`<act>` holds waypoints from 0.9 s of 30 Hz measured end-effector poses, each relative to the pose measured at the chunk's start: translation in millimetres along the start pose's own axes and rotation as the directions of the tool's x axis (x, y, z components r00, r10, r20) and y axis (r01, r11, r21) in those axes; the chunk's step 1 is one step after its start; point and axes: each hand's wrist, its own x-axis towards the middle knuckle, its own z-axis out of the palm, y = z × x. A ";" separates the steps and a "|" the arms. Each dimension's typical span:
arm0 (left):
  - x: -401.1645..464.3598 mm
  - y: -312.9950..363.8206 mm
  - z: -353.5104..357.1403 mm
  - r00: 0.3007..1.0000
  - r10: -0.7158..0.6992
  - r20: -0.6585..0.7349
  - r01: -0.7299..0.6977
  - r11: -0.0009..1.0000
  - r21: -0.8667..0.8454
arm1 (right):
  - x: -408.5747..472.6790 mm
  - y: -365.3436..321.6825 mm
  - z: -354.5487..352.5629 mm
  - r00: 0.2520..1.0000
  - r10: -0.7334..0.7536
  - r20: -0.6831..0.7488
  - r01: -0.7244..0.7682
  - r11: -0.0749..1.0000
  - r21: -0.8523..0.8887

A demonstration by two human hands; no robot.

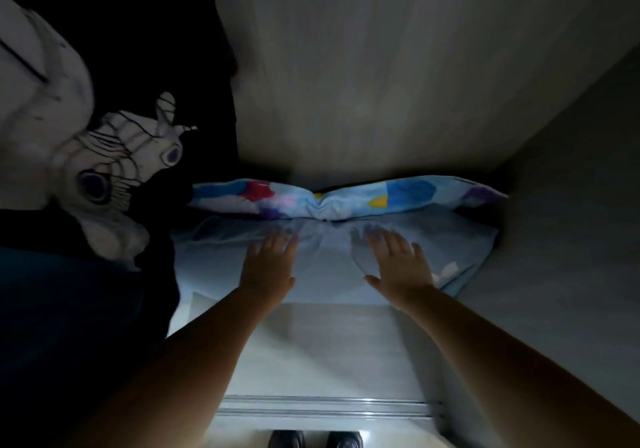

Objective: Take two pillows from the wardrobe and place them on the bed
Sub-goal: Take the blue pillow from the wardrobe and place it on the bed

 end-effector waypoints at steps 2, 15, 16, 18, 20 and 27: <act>21.0 -7.5 21.4 1.000 -0.024 -0.008 0.024 0.998 0.053 | 30.4 8.6 14.0 0.999 -0.031 -0.035 0.030 0.999 -0.027; 62.1 -20.2 87.5 1.000 0.010 -0.001 -0.009 0.992 0.130 | 76.9 23.9 85.5 0.986 -0.137 -0.093 0.125 0.985 -0.119; 58.9 -21.0 84.1 1.000 0.029 0.012 -0.030 0.989 0.147 | 71.9 23.4 83.3 0.983 -0.156 -0.094 0.146 0.983 -0.112; 51.9 -23.2 77.9 0.997 0.072 0.030 -0.076 0.981 0.177 | 59.9 21.2 75.0 0.978 -0.173 -0.114 0.165 0.983 -0.078; 41.3 -24.7 67.8 0.994 0.089 0.062 -0.100 0.975 0.197 | 46.2 17.9 64.6 0.983 -0.176 -0.054 0.172 0.983 -0.063; 4.1 -24.6 -24.6 0.972 0.235 0.017 -0.233 0.943 0.238 | -5.5 21.7 -3.0 0.982 -0.171 -0.074 0.169 0.985 -0.034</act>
